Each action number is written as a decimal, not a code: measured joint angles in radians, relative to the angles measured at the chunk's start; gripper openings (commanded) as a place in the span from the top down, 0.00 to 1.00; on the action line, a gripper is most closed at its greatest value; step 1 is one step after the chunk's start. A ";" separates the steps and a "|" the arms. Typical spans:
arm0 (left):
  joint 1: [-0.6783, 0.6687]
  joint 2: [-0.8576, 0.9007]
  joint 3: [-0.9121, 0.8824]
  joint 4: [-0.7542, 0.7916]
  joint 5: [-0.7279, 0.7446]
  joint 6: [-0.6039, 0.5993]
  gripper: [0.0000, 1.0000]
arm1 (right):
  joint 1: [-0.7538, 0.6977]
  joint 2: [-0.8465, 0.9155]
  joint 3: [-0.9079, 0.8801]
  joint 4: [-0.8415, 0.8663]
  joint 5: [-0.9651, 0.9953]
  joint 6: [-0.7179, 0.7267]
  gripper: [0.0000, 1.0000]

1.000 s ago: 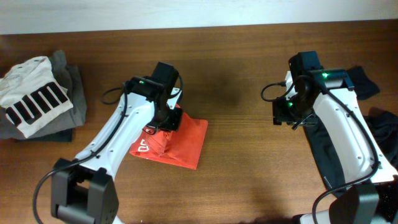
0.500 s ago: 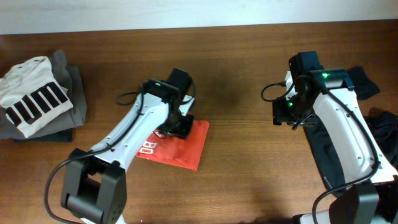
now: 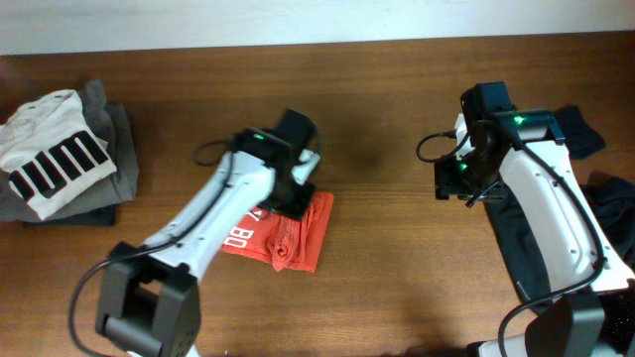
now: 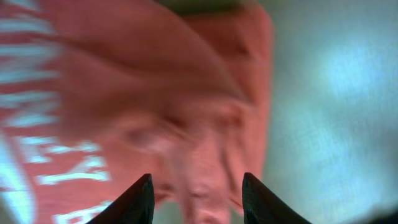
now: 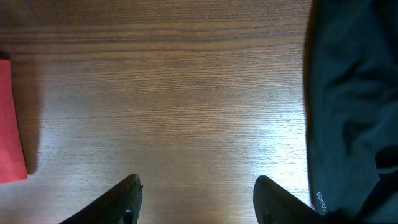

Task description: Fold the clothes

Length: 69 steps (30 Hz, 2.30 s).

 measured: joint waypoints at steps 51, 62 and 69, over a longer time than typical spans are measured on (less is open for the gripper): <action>0.090 0.176 0.052 0.050 0.571 0.180 0.41 | 0.000 0.000 0.000 -0.008 -0.005 0.000 0.37; 0.161 0.106 0.073 0.039 0.536 0.296 0.41 | 0.000 0.000 0.000 -0.012 -0.005 -0.008 0.34; 0.248 0.080 0.074 0.039 0.406 0.203 0.45 | 0.000 0.000 0.000 -0.013 -0.005 -0.011 0.34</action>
